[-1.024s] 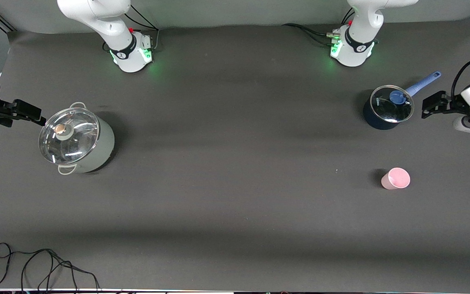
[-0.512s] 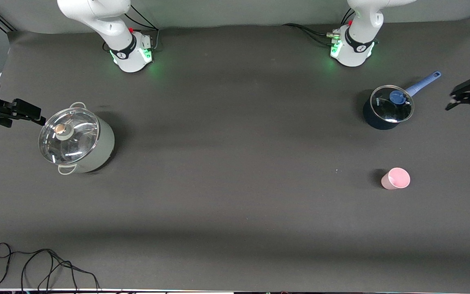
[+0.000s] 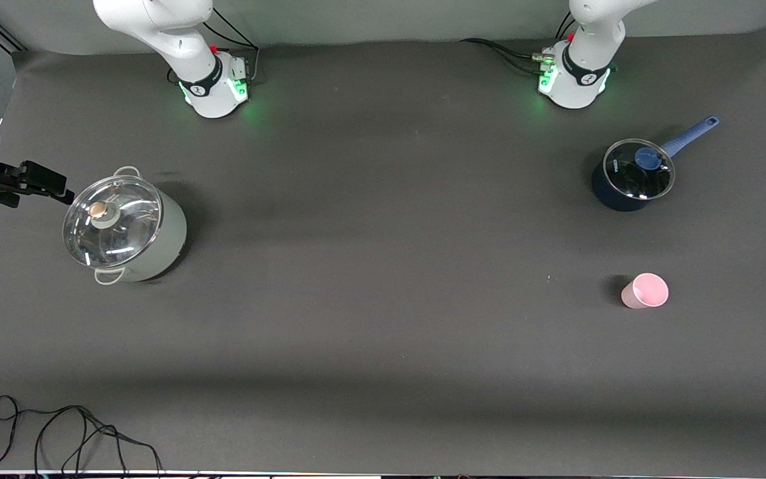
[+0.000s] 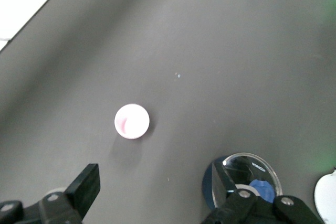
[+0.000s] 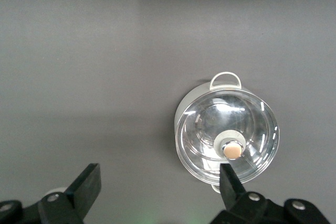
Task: Transfer pink cup from left to right arm
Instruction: 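Lower the left gripper over the pink cup and grasp it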
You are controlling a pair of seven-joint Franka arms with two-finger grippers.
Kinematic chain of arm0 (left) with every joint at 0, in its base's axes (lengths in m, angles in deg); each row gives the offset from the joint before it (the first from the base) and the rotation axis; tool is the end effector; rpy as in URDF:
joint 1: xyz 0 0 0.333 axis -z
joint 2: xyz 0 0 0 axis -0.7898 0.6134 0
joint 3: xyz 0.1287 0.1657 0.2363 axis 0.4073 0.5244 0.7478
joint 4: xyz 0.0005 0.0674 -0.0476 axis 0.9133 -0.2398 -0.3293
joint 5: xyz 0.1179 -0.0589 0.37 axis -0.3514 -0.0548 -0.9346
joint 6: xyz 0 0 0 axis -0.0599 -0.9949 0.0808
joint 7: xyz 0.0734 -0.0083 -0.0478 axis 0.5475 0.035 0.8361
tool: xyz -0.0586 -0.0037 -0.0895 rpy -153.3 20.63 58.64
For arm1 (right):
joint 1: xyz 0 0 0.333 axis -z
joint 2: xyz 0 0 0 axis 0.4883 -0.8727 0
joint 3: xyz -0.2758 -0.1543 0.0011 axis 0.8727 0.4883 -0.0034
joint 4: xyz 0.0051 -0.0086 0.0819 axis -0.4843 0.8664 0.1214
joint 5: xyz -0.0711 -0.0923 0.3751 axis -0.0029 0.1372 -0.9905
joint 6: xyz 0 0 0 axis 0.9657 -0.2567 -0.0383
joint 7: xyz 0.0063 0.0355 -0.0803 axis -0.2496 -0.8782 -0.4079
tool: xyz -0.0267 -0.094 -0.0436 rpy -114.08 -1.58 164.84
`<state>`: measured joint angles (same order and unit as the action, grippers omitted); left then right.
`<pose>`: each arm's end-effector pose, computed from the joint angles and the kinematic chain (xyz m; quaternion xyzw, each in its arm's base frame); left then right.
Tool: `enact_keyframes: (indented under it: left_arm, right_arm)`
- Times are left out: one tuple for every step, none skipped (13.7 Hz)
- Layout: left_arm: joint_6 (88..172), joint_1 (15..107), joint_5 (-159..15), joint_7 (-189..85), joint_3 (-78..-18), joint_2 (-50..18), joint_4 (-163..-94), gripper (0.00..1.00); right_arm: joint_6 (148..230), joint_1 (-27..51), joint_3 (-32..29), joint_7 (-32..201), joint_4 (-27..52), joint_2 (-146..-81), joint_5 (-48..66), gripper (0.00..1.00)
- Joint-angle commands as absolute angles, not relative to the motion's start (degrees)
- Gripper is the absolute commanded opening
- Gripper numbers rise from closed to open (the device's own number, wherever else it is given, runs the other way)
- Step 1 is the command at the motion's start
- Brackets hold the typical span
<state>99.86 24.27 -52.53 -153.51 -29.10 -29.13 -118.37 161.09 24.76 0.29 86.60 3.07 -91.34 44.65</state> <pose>0.5556 0.2410 0.5164 0.8149 -0.5120 0.1581 0.2207 0.5575 -0.0236 0.6130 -0.9996 0.0004 0.0265 0.0113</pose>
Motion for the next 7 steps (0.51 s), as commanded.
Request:
enact_keyframes:
  left_arm:
    - [93.19,18.78,-44.33,-164.03,-29.82,-19.75,-112.44,0.95]
    - [91.51,17.29,-42.13,-167.37,-29.82,-16.5,-111.73,0.95]
    - [91.14,16.14,-40.1,-171.49,-29.82,-13.25,-111.46,0.96]
    - [91.14,15.17,-37.65,-176.4,-29.91,-9.39,-111.46,0.96]
    - [91.14,14.64,-34.75,-181.59,-29.91,-4.74,-111.11,0.95]
    - [91.14,14.2,-33.24,-184.94,-29.91,-1.56,-110.76,0.92]
    - [91.66,13.67,-33.05,-187.33,-29.91,0.48,-110.67,0.92]
  right_arm:
    - [161.02,24.66,0.5,85.89,2.48,-91.39,44.5,1.0]
    - [161.02,24.66,0.5,85.89,2.39,-91.39,44.5,1.0]
    - [161.02,24.66,0.41,85.89,2.39,-91.39,44.5,1.0]
    - [161.02,24.66,0.5,85.89,2.39,-91.39,44.5,1.0]
    - [161.02,24.66,0.5,85.89,2.39,-91.39,44.5,1.0]
    - [161.02,24.66,0.5,85.89,2.39,-91.39,44.5,1.0]
    - [161.02,24.66,0.41,85.89,2.39,-91.39,44.5,1.0]
